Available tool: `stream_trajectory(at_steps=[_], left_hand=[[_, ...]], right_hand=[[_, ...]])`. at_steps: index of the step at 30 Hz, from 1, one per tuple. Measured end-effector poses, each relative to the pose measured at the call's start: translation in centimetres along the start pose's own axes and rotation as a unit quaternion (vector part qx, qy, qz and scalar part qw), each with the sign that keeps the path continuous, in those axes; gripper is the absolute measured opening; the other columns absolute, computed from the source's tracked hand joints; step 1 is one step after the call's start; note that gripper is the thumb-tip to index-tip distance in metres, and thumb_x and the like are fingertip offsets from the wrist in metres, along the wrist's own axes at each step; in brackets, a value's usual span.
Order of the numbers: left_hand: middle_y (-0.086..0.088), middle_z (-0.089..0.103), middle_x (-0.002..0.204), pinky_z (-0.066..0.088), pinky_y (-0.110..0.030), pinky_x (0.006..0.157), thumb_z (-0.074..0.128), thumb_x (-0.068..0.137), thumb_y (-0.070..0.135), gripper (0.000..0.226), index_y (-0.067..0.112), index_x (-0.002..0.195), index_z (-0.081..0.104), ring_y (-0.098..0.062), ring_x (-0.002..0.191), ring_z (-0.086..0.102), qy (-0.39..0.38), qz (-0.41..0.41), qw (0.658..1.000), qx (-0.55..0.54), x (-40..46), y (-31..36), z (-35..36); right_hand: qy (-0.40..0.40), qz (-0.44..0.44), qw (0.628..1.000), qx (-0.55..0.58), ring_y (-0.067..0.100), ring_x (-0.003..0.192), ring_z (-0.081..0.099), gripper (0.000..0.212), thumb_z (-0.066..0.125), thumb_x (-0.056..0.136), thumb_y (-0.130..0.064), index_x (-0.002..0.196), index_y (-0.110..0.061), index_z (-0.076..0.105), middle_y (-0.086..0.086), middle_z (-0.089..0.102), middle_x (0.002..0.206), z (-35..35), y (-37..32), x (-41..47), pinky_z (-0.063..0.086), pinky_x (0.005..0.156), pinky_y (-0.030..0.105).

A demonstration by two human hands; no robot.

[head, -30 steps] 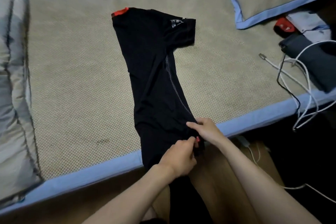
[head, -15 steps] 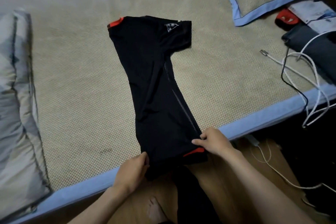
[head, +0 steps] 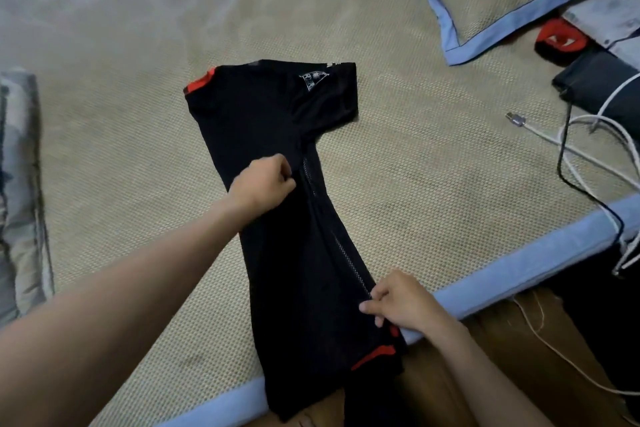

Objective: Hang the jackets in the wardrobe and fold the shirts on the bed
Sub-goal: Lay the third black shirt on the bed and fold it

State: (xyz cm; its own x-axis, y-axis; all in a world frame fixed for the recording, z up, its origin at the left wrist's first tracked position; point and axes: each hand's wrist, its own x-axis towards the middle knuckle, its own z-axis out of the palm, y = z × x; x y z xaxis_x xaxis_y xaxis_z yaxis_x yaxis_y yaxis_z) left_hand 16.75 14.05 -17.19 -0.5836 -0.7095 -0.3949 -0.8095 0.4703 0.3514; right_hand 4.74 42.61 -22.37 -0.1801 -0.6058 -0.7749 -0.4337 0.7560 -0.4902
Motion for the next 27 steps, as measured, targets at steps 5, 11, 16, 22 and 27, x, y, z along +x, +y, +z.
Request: stream_trajectory(at_steps=[5,11,16,22,27], left_hand=[[-0.009,0.044,0.135,0.05,-0.047,0.092,0.056,0.097,0.038,0.05,0.022,0.143,0.044,-0.034,0.115,0.057,0.014,0.019,0.999,0.047,11.8,2.8,-2.4],[-0.008,0.025,0.16,0.043,-0.055,0.105,0.053,0.1,0.031,0.062,0.023,0.156,0.027,-0.036,0.138,0.043,0.019,-0.019,0.998,0.061,20.4,1.1,-4.2],[-0.01,0.029,0.155,0.045,-0.055,0.096,0.049,0.101,0.03,0.053,0.017,0.15,0.033,-0.037,0.132,0.047,0.097,-0.056,0.991,0.075,23.6,-1.6,-7.0],[-0.013,0.061,0.126,0.047,-0.048,0.094,0.054,0.099,0.029,0.027,0.015,0.12,0.063,-0.035,0.119,0.055,0.098,-0.041,0.988,0.109,25.1,-3.0,-9.0],[-0.004,0.071,0.092,0.061,-0.048,0.076,0.057,0.096,0.028,0.01,0.023,0.1,0.064,-0.028,0.073,0.072,0.098,-0.055,0.992,-0.063,27.1,-2.9,-9.8]], right_hand=[[-0.1,-0.009,0.995,-0.025,0.001,0.038,0.048,0.049,0.072,0.086,-0.052,0.051,-0.019,0.06,0.001,0.075,0.065,-3.1,-1.4,1.8,0.035,0.046,0.014],[-0.054,-0.099,0.994,-0.004,0.006,0.052,0.064,0.048,0.071,0.089,-0.046,0.054,-0.017,0.055,-0.004,0.072,0.06,-5.1,-5.8,6.5,0.052,0.061,0.023],[-0.183,-0.069,0.98,0.03,-0.002,0.049,0.054,0.031,0.073,0.089,-0.04,0.065,-0.021,0.074,-0.001,0.079,0.077,-8.6,-6.1,8.8,0.039,0.053,0.009],[-0.119,-0.074,0.986,0.094,0.004,0.049,0.053,0.038,0.074,0.087,-0.046,0.072,-0.012,0.076,-0.003,0.072,0.059,-9.5,-9.6,12.2,0.049,0.061,0.023],[-0.136,-0.062,0.986,0.073,-0.002,0.044,0.051,0.029,0.074,0.089,-0.04,0.077,-0.014,0.08,-0.003,0.077,0.071,-10.0,-9.3,12.4,0.041,0.058,0.017]])
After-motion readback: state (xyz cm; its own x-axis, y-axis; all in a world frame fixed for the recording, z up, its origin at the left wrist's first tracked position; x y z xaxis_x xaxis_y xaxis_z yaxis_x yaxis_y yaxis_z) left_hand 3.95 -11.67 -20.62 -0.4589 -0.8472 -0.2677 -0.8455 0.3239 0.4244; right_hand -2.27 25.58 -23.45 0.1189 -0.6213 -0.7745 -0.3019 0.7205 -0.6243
